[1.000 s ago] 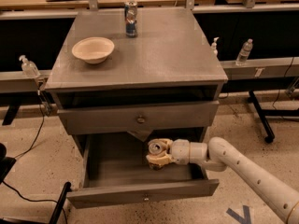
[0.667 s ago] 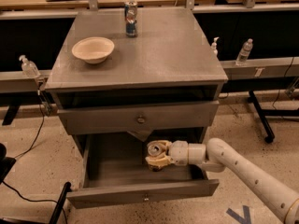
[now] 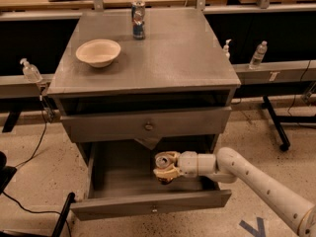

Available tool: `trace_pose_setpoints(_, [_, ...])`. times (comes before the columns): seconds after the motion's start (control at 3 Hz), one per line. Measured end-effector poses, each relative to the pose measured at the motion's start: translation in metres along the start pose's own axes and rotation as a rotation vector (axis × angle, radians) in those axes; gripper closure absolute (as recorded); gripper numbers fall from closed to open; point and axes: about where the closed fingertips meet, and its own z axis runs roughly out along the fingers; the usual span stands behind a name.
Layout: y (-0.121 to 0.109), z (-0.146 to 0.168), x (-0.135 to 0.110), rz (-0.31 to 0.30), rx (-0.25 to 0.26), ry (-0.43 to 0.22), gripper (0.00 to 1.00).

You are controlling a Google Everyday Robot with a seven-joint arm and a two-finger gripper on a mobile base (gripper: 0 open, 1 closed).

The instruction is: Place orange can into middle drawer

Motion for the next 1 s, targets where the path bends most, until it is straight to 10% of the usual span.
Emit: trace_pose_setpoints(1.0, [-0.007,0.009,0.037,0.018,-0.008,0.039,1.00])
